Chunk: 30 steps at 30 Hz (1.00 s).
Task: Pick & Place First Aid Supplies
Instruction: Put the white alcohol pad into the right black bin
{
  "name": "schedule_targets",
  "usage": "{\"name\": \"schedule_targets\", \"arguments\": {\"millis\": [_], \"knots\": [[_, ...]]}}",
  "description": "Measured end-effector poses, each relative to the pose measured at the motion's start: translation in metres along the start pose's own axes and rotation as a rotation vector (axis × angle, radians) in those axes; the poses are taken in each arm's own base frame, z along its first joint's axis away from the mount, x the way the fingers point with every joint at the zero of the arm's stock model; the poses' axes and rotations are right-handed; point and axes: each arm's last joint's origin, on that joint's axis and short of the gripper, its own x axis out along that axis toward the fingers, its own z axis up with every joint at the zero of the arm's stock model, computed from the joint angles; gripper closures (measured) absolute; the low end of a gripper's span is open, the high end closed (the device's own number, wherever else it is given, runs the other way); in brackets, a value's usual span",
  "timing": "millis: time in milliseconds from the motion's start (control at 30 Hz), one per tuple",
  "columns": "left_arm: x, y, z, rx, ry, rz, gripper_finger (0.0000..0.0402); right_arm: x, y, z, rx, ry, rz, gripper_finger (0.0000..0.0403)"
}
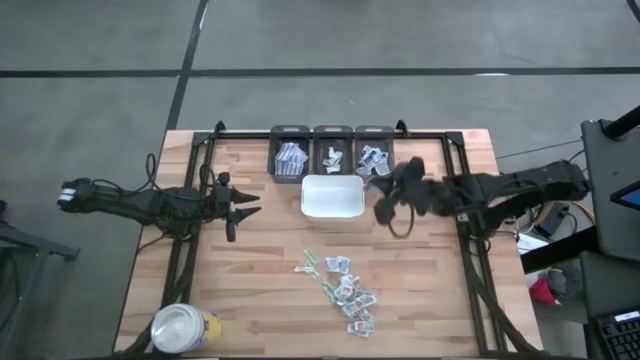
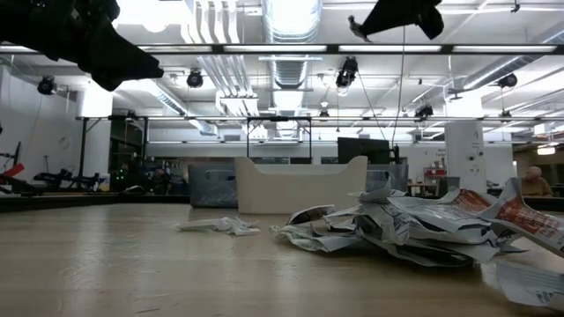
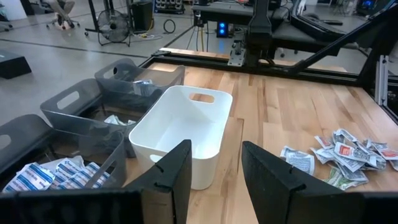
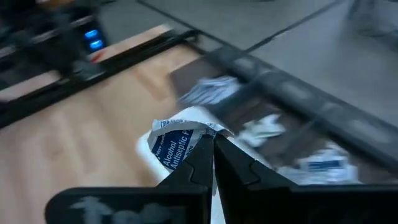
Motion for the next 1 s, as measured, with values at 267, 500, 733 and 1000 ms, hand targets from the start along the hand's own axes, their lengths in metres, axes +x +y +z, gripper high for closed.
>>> {"name": "schedule_targets", "arguments": {"millis": [267,500,733,1000], "knots": [[0.000,0.000,0.000,0.000,-0.001,0.009,0.0266,0.032,-0.063,0.040,0.156,0.055,-0.158,0.0394],[0.000,0.000,0.000,-0.001,-0.001,0.009,0.0266,0.064,-0.120,0.072,0.250,0.196,-0.187,0.0394],[0.000,0.000,0.000,-0.001,-0.001,0.009,0.0266,0.103,-0.149,0.089,0.274,0.387,-0.285,0.0394],[0.000,0.000,0.000,-0.018,-0.001,0.009,0.0266,0.165,-0.156,0.072,0.104,0.663,-0.318,0.0394]]}}
